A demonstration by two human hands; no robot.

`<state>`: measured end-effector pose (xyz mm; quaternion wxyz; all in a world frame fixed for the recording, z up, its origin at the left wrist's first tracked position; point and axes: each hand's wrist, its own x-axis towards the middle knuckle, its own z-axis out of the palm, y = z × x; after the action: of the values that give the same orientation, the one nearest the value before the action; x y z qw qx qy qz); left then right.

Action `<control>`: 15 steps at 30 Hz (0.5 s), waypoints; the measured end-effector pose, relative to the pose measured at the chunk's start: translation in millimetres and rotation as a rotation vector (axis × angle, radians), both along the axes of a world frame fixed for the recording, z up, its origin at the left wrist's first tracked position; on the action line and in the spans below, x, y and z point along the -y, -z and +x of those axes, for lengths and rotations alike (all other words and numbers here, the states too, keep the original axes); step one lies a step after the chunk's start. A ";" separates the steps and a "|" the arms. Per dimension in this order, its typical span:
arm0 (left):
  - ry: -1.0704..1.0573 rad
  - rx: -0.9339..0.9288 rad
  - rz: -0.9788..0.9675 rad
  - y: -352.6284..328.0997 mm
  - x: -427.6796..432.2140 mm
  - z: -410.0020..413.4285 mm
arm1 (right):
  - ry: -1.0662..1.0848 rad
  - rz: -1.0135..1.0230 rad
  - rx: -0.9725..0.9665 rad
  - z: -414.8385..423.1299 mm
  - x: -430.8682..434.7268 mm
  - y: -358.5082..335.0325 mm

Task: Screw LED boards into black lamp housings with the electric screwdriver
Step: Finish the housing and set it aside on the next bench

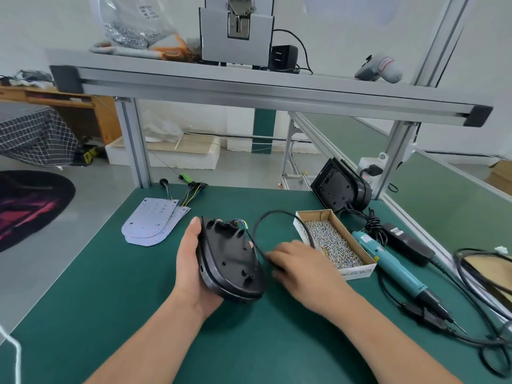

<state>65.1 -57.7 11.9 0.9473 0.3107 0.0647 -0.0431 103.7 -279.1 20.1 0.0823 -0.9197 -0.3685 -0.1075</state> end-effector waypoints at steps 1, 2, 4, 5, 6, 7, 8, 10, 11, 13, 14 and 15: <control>0.007 0.003 -0.008 0.7 0.0 0.2 | -0.020 0.003 -0.035 -2.8 -5.4 3.4; 0.009 0.001 -0.011 1.9 -0.4 0.8 | -0.028 0.027 -0.061 -4.2 -9.9 5.6; 0.011 -0.006 -0.020 3.6 -1.9 1.9 | -0.009 0.073 -0.106 -3.7 -15.9 5.8; 0.012 -0.005 -0.028 4.3 -2.2 2.6 | 0.005 0.082 -0.134 -2.9 -17.6 5.1; 0.016 -0.002 -0.037 5.0 -2.2 3.0 | 0.015 0.084 -0.157 -2.1 -18.4 4.2; 0.023 -0.002 -0.046 5.0 -1.5 3.0 | 0.025 0.083 -0.169 -1.3 -18.7 3.5; 0.026 -0.005 -0.058 5.0 -1.0 3.2 | 0.036 0.079 -0.172 -0.8 -18.5 3.4; 0.032 -0.004 -0.064 5.8 0.2 4.3 | 0.048 0.075 -0.184 -1.5 -18.2 4.4; 0.030 -0.001 -0.056 6.1 0.4 5.1 | 0.053 0.076 -0.193 -1.6 -18.3 5.0; 0.015 -0.013 -0.025 6.3 0.8 6.9 | 0.098 0.081 -0.224 -0.3 -17.0 5.2; 0.010 -0.021 -0.004 5.9 1.2 7.8 | 0.127 0.088 -0.237 0.9 -16.3 5.2; 0.006 -0.030 0.015 5.2 1.8 8.1 | 0.149 0.106 -0.252 1.8 -15.6 5.0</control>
<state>73.2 -59.4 6.7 0.9437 0.3174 0.0782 -0.0501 105.5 -263.5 15.1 0.1682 -0.9451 -0.2797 -0.0165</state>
